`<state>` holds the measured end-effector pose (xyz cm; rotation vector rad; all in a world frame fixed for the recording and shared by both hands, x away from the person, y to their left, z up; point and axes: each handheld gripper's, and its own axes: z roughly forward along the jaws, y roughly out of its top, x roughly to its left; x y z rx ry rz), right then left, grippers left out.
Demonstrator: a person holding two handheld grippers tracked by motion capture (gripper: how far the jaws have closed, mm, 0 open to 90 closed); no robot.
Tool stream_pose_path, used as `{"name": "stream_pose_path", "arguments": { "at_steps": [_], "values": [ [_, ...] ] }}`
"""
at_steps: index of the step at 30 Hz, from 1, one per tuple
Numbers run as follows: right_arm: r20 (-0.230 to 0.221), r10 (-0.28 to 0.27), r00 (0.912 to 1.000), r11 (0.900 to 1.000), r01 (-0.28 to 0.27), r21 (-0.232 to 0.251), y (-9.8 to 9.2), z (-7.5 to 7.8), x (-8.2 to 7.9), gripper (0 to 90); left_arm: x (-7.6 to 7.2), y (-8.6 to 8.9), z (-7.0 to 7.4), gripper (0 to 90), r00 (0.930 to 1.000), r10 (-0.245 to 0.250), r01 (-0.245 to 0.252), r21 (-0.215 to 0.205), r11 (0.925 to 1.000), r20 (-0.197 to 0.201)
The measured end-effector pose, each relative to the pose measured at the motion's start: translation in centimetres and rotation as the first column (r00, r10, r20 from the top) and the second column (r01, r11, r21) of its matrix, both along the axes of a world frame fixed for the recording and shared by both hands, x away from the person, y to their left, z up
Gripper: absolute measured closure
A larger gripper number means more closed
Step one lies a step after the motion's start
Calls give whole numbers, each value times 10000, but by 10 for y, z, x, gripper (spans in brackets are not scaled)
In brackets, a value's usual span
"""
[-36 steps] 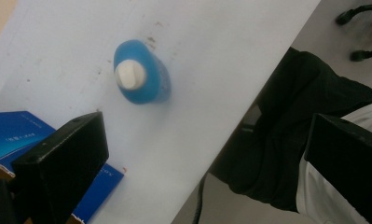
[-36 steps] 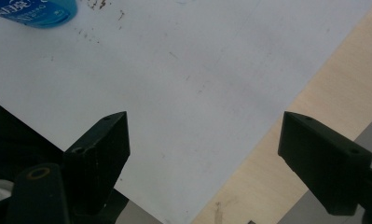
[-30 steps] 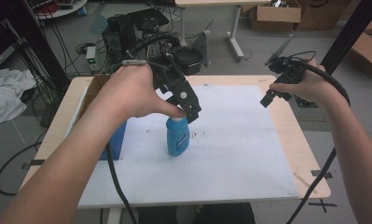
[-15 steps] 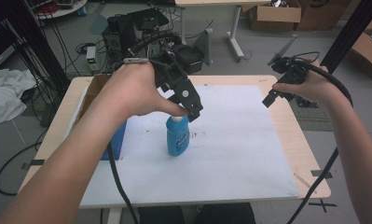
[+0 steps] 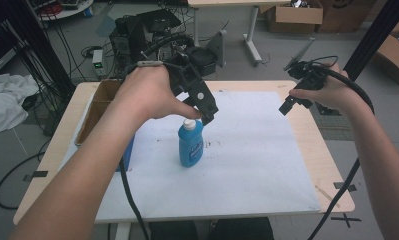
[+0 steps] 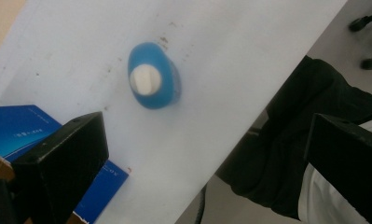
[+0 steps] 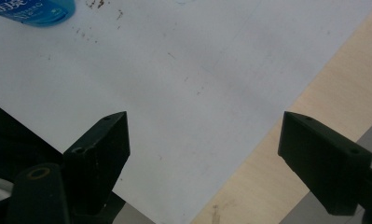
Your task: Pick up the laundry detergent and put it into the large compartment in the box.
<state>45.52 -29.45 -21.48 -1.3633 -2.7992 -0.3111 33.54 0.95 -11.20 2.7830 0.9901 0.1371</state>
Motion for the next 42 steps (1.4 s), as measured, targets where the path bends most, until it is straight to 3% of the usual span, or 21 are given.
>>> {"name": "stream_pose_path", "arguments": {
  "at_steps": [15,31,42],
  "values": [
    [-54,32,10000,10000,-32,-93,2,-5,3,168,25,5,-27,1,9990,387,-388,-7,9992,-220],
    [-87,-10,10000,10000,9,-51,2,-6,5,168,50,8,-59,5,9934,1080,-1080,24,9941,-398],
    [-9,-35,10000,10000,35,-9,1,-4,5,168,64,8,-78,6,9874,1499,-1483,349,9883,-502]
  ]
}}
